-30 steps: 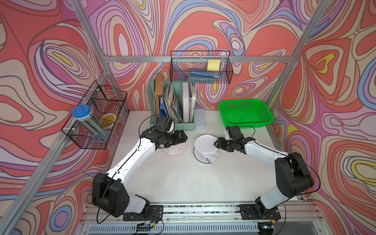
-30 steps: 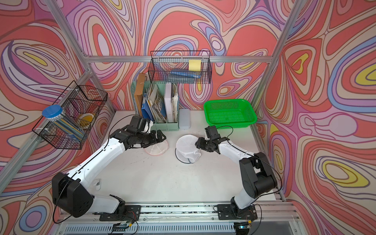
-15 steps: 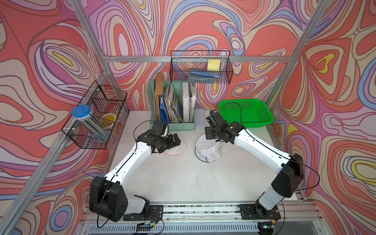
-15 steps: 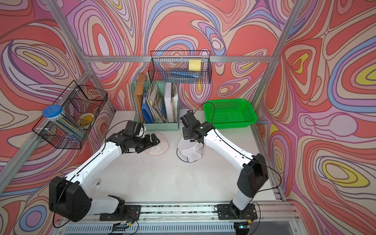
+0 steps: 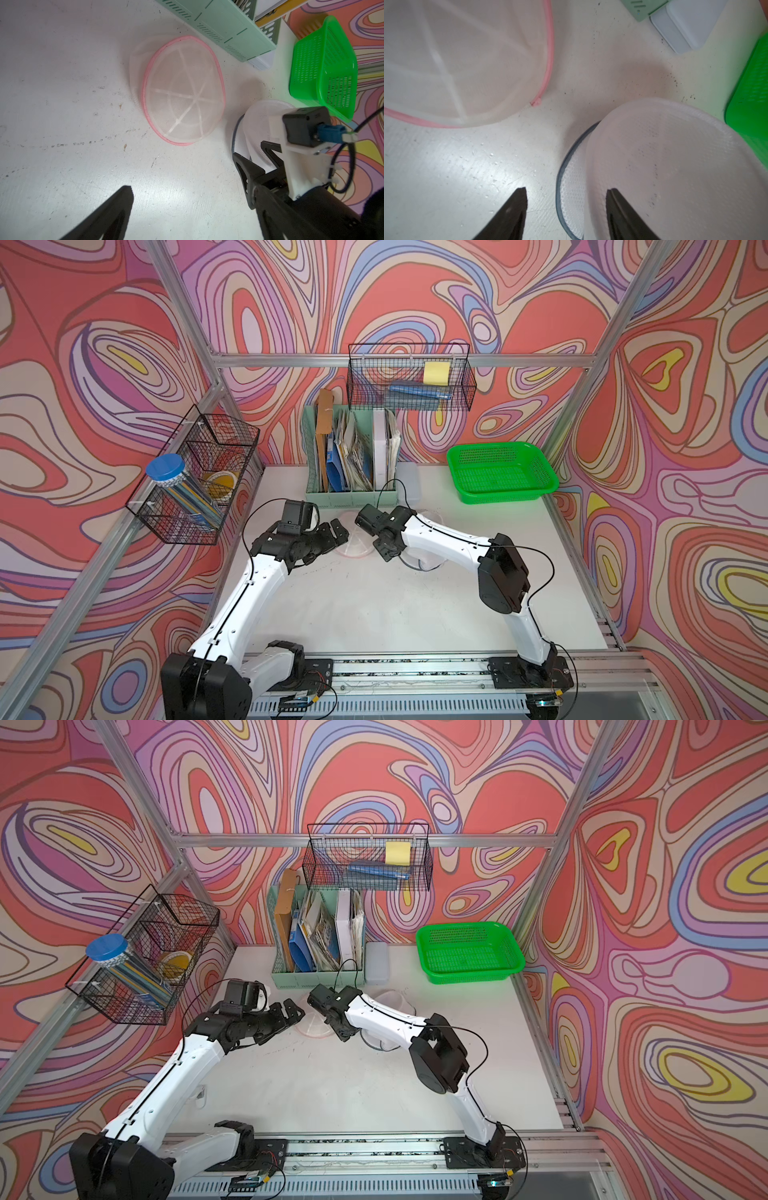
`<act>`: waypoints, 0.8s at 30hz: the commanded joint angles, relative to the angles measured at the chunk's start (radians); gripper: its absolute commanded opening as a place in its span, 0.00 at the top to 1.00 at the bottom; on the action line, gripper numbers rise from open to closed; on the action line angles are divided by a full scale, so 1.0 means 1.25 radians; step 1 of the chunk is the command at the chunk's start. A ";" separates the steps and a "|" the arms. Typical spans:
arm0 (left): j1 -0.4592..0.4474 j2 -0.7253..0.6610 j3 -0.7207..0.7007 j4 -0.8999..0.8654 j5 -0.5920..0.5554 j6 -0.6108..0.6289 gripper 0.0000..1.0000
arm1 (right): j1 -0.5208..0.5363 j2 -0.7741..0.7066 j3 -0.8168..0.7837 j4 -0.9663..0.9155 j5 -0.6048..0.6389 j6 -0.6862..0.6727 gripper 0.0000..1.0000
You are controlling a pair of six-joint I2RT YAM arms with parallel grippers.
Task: Turn the laundry bag inside out
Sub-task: Turn over the laundry bag at the center of the board.
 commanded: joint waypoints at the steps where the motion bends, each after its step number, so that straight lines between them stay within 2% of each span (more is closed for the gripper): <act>1: 0.008 -0.026 -0.009 -0.029 0.003 0.010 0.04 | -0.005 -0.014 -0.018 -0.027 0.074 -0.041 0.44; 9: 0.010 -0.040 -0.015 -0.029 0.014 0.004 0.04 | -0.004 -0.007 -0.086 0.003 0.148 -0.090 0.65; 11: 0.010 -0.045 -0.016 -0.030 0.014 0.004 0.04 | -0.004 -0.016 -0.101 0.011 0.155 -0.087 0.76; 14: 0.010 -0.051 -0.017 -0.030 0.008 0.002 0.04 | -0.004 -0.048 -0.103 0.037 0.148 -0.073 1.00; 20: 0.010 -0.046 -0.004 -0.024 0.020 -0.007 0.04 | -0.004 -0.114 -0.038 0.065 0.109 -0.007 1.00; 24: 0.010 -0.041 0.016 -0.020 0.025 -0.012 0.04 | -0.005 -0.220 -0.074 0.165 0.081 0.045 1.00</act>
